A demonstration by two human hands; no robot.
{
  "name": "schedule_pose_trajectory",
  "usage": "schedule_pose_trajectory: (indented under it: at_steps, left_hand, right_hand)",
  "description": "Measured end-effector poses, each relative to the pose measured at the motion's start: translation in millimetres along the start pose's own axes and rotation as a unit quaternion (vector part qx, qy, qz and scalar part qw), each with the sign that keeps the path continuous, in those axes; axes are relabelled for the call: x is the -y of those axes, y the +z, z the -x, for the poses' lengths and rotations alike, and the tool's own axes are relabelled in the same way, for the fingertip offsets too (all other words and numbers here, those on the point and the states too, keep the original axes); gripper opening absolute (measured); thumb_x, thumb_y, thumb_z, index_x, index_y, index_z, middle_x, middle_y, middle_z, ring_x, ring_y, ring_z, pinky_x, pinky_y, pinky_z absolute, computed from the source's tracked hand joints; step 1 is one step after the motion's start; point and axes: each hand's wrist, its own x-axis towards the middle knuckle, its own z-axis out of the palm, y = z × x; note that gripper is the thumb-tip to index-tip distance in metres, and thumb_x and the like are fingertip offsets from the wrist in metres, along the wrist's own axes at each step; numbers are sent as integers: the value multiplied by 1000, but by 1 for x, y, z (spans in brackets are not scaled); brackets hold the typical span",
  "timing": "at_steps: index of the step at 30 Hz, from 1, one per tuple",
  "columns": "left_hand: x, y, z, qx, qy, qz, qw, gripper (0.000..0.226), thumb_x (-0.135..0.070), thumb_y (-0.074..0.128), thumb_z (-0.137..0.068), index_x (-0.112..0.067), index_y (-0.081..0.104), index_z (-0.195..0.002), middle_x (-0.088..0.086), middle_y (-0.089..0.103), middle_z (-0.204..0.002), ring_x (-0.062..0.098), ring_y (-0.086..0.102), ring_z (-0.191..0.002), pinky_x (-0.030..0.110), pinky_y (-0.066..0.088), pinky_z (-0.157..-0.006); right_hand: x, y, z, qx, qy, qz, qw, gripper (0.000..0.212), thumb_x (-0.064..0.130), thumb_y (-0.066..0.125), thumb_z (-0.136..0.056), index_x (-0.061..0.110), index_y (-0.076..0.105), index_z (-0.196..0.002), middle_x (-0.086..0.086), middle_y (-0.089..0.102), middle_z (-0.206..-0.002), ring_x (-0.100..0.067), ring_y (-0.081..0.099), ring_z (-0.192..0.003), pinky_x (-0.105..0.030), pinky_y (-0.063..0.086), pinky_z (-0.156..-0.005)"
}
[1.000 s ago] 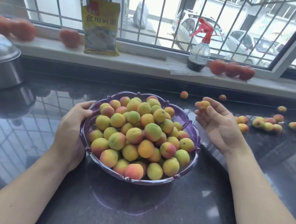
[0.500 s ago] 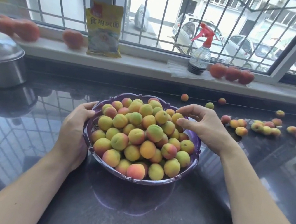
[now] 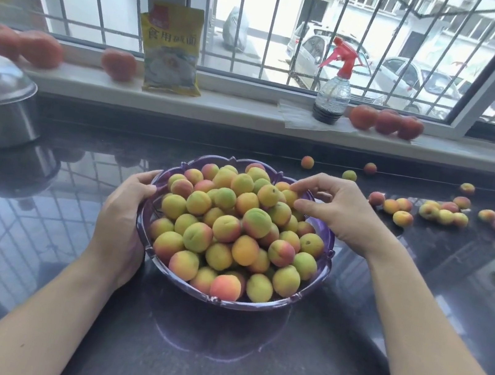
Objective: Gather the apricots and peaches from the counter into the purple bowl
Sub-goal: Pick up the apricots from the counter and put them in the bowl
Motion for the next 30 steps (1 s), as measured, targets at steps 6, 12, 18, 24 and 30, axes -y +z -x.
schedule_pose_trajectory:
  at_steps: [6, 12, 18, 24, 30]
  left_hand:
    - [1, 0, 0, 7, -10, 5, 1000, 37, -14, 47, -102, -6, 68, -132, 23, 74, -125, 44, 69, -122, 64, 50, -111]
    - [3, -3, -2, 4, -10, 7, 1000, 36, -14, 46, -102, -7, 67, -131, 22, 74, -126, 44, 68, -123, 62, 50, -111]
    - [7, -4, -5, 6, -12, 8, 1000, 32, -15, 47, -103, -10, 67, -127, 19, 76, -121, 34, 72, -109, 60, 52, -107]
    - [9, -5, -5, 7, -9, 5, 1000, 34, -17, 49, -100, -10, 67, -129, 20, 75, -121, 35, 72, -109, 59, 53, -105]
    - [5, 0, -5, -2, -9, -6, 1000, 30, -11, 45, -104, -11, 69, -122, 17, 78, -115, 31, 75, -104, 52, 57, -100]
  right_hand:
    - [-62, 7, -36, -216, 49, 13, 975, 23, 10, 57, -98, 15, 70, -116, -7, 65, -121, -25, 61, -116, -44, 51, -103]
    - [-96, 11, -111, -125, 11, 313, 941, 46, -6, 51, -94, 6, 59, -138, -20, 43, -150, -39, 40, -136, -41, 32, -114]
    - [-105, 11, -157, -116, 39, 373, 920, 49, 6, 43, -96, 16, 55, -142, -14, 36, -154, -38, 40, -136, -48, 39, -112]
    - [-106, 11, -157, -155, 53, 356, 920, 38, 7, 48, -98, 11, 63, -133, -9, 48, -139, -34, 55, -119, -47, 50, -101]
    - [-88, 3, -119, -229, 63, 164, 957, 26, 18, 63, -98, 14, 67, -123, -3, 68, -112, -20, 64, -104, -33, 50, -93]
